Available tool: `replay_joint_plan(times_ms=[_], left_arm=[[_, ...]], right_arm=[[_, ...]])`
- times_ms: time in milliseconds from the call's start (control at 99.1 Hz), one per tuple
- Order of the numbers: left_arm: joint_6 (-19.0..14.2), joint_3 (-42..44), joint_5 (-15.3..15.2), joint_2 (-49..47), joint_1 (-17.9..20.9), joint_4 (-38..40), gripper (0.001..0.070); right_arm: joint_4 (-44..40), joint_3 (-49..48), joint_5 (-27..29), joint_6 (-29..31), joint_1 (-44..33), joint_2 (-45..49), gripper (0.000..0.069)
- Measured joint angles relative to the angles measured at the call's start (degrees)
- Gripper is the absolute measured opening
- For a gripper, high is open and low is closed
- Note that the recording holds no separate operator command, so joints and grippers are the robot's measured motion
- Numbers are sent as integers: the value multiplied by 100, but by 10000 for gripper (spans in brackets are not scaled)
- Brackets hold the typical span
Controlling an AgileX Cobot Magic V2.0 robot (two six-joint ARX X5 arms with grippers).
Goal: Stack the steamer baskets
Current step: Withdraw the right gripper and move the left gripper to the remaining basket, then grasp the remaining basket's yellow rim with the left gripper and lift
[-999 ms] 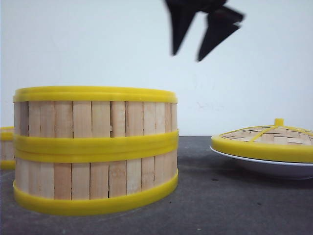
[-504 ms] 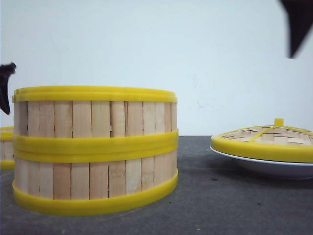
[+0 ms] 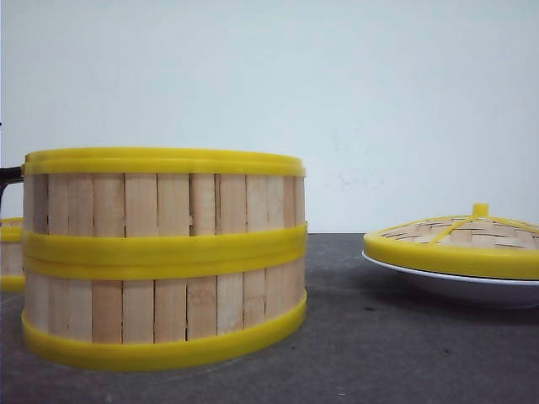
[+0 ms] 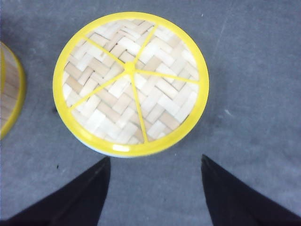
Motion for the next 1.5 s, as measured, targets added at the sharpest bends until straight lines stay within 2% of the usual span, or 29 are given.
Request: replay_joint_plan(times_ms=[101, 272, 595, 817, 958, 1049, 1140, 1251, 1503], left_arm=[[-15, 15, 15, 17, -2, 46, 37], [-13, 168, 15, 57, -2, -120, 30], [103, 1276, 0, 48, 0, -1019, 28], [223, 1657, 505, -621, -15, -1683, 28], [249, 1668, 695, -1272, -66, -1904, 29], [249, 1679, 1110, -1683, -103, -2199, 29], [299, 1679, 1425, -2127, -328, -2479, 28], [404, 1692, 1561, -2603, -590, -2691, 28], [581, 1716, 1504, -2911, -1152, -3569, 28]], right_arm=[[-122, 0, 0, 11, 0, -72, 376], [-149, 0, 0, 39, 0, -79, 376], [-146, 0, -9, 42, 0, -79, 376], [-144, 0, -9, 39, 0, -76, 376], [-144, 0, -9, 39, 0, -76, 376], [-144, 0, -9, 37, 0, -76, 376], [-142, 0, -11, 33, 0, -74, 376], [-142, 0, -11, 13, 0, -74, 376], [-142, 0, -13, -4, 0, -74, 376]])
